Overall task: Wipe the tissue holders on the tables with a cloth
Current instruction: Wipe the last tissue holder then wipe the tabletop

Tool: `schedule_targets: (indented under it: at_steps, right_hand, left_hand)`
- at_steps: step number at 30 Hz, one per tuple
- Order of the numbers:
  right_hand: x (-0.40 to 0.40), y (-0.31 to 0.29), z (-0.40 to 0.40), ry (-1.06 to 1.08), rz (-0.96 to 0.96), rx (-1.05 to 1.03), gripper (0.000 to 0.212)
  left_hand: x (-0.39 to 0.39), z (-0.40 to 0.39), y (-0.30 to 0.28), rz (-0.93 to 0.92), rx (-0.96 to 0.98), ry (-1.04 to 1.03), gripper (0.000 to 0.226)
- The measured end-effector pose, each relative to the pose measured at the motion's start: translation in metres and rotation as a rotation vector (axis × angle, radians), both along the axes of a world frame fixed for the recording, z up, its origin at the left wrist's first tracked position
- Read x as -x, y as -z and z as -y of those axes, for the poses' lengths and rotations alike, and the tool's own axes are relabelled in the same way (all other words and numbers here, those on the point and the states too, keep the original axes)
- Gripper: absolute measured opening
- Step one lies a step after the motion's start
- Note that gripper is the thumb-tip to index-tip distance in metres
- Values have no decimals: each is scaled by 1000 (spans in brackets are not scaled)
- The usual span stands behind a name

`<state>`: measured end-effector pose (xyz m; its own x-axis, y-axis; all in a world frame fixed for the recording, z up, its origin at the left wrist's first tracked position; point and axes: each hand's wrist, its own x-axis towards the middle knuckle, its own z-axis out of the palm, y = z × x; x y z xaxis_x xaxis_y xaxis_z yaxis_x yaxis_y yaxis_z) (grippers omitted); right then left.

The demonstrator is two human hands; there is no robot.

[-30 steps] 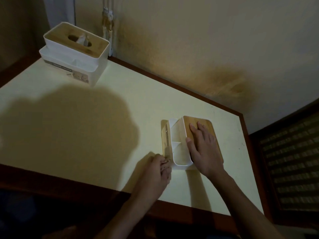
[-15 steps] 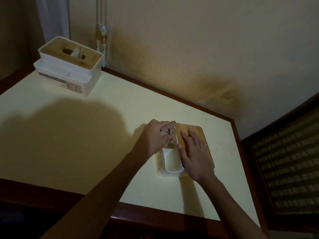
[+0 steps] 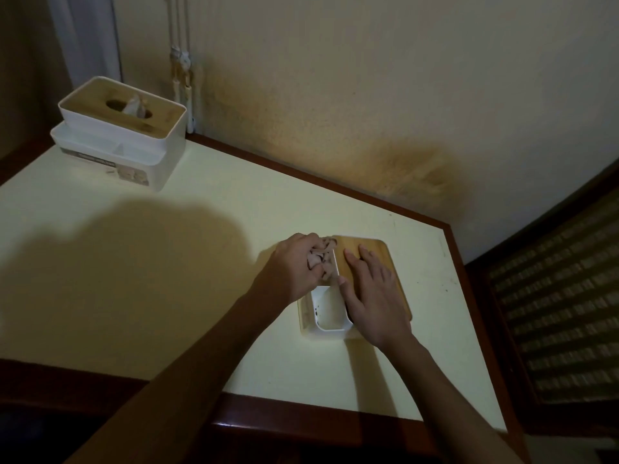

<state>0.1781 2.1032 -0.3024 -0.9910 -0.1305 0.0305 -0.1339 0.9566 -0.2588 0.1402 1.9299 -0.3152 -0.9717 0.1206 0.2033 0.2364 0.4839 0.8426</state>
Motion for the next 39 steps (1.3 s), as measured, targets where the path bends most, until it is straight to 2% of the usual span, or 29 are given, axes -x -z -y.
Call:
schedule_targets:
  at_steps: [3, 7, 9, 13, 17, 20, 23, 28, 33, 37, 39]
  right_hand:
    - [0, 0, 0, 1, -8, 7, 70]
    - [0, -1, 2, 2, 5, 7, 71]
    - [1, -1, 2, 2, 9, 11, 71]
    - [1, 0, 0, 3, 8, 2, 71]
    - [0, 0, 0, 2, 15, 3, 71]
    - [1, 0, -1, 7, 16, -9, 71]
    - [1, 0, 0, 4, 6, -20, 71]
    - [0, -1, 1, 6, 11, -12, 72]
    - [0, -2, 1, 12, 28, -23, 65]
    - [0, -2, 2, 8, 25, -20, 63]
    - [0, -2, 2, 10, 26, -24, 63]
  left_hand:
    - [-5, -3, 4, -27, 33, -33, 32]
    - [-11, -8, 15, -190, 93, -102, 18]
    - [-12, -11, 15, -181, 62, -97, 18]
    - [-9, -17, 2, -104, 6, -147, 30]
    - [0, -15, 1, -72, 29, -139, 19]
    - [2, -13, 5, -85, 52, -93, 18]
    - [9, -10, 6, -16, 43, -53, 23]
    - [7, -8, 9, -44, 21, -9, 48]
    - [9, -18, -2, 40, 168, -103, 14]
    - [11, -17, -1, 101, 141, -101, 7]
    - [14, -12, 2, 119, 110, -45, 12]
